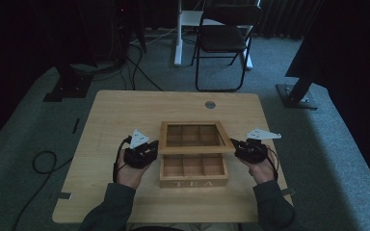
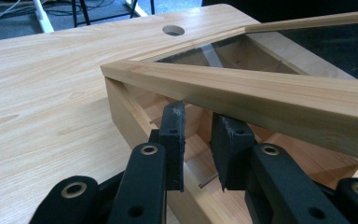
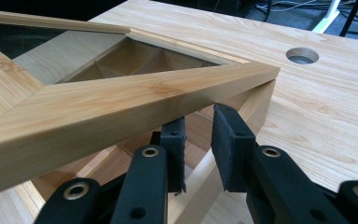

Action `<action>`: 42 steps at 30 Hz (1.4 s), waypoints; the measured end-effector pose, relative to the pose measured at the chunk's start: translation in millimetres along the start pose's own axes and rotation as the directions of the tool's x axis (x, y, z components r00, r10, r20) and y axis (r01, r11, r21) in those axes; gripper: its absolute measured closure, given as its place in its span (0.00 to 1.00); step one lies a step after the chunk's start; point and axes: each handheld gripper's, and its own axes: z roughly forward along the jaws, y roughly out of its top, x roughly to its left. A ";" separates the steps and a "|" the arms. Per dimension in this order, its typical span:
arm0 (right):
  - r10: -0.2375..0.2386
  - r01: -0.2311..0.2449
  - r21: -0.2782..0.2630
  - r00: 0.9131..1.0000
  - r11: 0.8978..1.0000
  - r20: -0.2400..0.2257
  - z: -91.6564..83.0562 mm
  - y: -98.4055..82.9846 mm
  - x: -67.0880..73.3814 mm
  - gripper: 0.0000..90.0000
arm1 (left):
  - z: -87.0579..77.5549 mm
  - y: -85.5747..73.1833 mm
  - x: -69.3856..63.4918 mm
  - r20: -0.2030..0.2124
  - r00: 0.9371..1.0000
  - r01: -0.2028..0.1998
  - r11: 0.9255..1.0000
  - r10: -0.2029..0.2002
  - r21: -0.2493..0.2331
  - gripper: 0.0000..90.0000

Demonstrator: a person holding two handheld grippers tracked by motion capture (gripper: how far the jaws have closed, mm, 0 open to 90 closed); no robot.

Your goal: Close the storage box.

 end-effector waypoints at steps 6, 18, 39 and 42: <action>0.005 -0.005 0.006 1.000 1.000 -0.009 0.6 -4.6 0.9 0.83 | 1.0 -4.9 0.1 0.013 1.000 -0.004 1.000 0.004 0.003 0.83; 0.019 -0.019 -0.014 0.999 1.000 -0.028 -2.0 -12.9 3.0 0.83 | 1.4 -10.6 -3.1 0.032 0.999 -0.015 1.000 0.015 -0.001 0.83; 0.064 -0.065 -0.019 0.997 0.998 -0.051 0.6 -36.8 4.9 0.83 | 4.1 -27.9 -1.2 0.026 1.000 -0.001 1.000 0.000 0.029 0.83; 0.058 -0.060 -0.025 0.997 0.998 -0.059 -0.4 -38.1 6.8 0.83 | 3.3 -28.2 -1.3 0.027 1.000 0.000 1.000 -0.001 0.025 0.84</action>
